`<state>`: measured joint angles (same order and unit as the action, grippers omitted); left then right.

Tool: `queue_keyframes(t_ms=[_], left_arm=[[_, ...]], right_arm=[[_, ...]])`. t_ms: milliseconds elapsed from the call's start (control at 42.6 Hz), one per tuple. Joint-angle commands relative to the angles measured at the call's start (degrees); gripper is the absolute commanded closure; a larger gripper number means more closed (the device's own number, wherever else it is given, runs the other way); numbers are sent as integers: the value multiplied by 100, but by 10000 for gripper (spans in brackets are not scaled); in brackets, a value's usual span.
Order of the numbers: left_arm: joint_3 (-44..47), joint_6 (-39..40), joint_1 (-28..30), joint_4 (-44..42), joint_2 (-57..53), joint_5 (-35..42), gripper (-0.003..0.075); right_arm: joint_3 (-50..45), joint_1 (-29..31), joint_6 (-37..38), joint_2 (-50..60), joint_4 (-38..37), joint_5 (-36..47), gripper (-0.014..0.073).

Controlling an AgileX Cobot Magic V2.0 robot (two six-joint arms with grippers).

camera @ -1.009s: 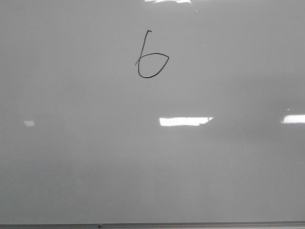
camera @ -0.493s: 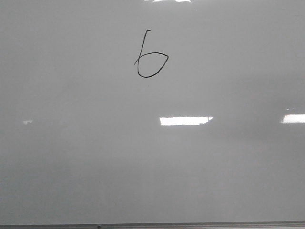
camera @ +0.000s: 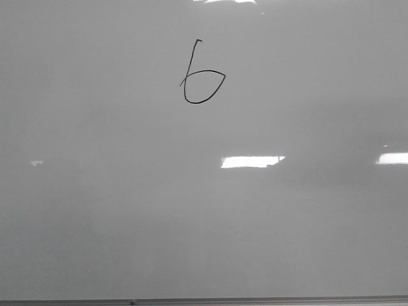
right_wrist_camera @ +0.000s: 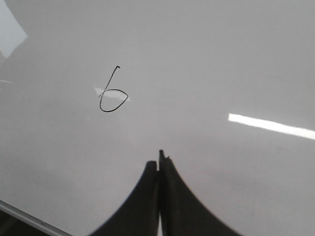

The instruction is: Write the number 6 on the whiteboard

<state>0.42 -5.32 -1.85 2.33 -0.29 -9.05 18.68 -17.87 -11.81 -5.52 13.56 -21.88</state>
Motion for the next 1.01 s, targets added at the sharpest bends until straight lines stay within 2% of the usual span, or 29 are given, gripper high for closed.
queue_keyframes(t_ms=[0, 164, 258, 423, 540, 728, 986], left_arm=[[26, 56, 16, 63, -81, 458, 741], [26, 56, 16, 63, -81, 458, 741], [26, 56, 16, 63, -81, 458, 741], [26, 56, 16, 63, -81, 458, 741], [26, 56, 16, 63, -81, 458, 741], [26, 56, 16, 63, -81, 458, 741], [26, 56, 16, 63, -81, 458, 741]], right_arm=[[153, 27, -5, -61, 49, 465, 662], [51, 27, -5, -53, 40, 571, 662], [-207, 81, 15, 18, -2, 902, 662], [-879, 527, 616, 353, -332, 1642, 662], [-1343, 965, 1069, 623, -562, 1601, 662], [-1948, 1489, 1132, 719, -742, 1449, 662], [-1939, 1589, 1132, 719, -1026, 1225, 662]])
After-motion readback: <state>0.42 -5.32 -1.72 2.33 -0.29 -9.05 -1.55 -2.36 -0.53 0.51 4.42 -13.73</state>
